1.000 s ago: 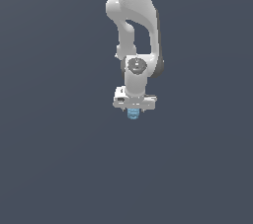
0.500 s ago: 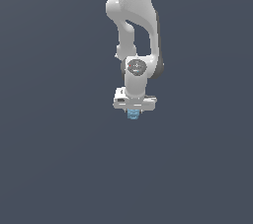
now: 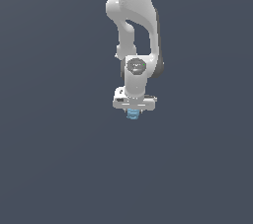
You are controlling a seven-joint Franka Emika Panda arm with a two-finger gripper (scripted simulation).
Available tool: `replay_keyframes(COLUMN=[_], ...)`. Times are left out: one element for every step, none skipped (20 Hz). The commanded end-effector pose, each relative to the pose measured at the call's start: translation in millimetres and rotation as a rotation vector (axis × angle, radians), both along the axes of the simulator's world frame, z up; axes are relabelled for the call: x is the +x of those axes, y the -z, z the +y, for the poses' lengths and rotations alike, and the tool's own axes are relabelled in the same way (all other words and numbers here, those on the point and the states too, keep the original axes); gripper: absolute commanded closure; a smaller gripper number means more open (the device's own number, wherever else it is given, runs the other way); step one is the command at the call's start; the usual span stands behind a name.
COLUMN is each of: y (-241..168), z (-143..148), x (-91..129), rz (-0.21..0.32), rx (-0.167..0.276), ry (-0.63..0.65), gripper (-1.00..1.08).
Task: Pick up the object and move it to a goal position.
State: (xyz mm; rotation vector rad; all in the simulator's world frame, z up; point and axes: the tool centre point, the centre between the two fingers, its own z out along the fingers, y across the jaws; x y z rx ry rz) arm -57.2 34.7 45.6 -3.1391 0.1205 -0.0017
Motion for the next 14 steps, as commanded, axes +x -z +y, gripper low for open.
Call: replay_keyframes(y=[-6.9,-10.6,-14.8,-19.5,-24.7,-30.3,-36.5,-43.0,-49.8,-57.3,-65.2,-73.5,-82.0,-90.8], z=[-2.3,-3.5,-4.8,-6.4,-8.0,-9.8,-11.8,-13.9,-16.2,-18.6,-21.2,-23.8,-26.6,-29.4], x=[3.3,5.0,6.9,9.0,11.3,13.9,16.7,19.7,22.9,26.4,30.0,33.8,37.8,41.9], rz=[-0.001,-0.001,-0.001,-0.001,-0.001,-0.001,-0.001,-0.001,-0.001,-0.001,-0.001,-0.001,-0.001,-0.001], rx=[0.0,0.0,0.0,0.0,0.0,0.0,0.0,0.0,0.0,0.0,0.0,0.0,0.0,0.0], ry=[0.0,0.0,0.0,0.0,0.0,0.0,0.0,0.0,0.0,0.0,0.0,0.0,0.0,0.0], gripper=[1.08,1.08,1.08,1.08,1.08,1.08,1.08,1.08,1.08,1.08,1.08,1.08,1.08,1.08])
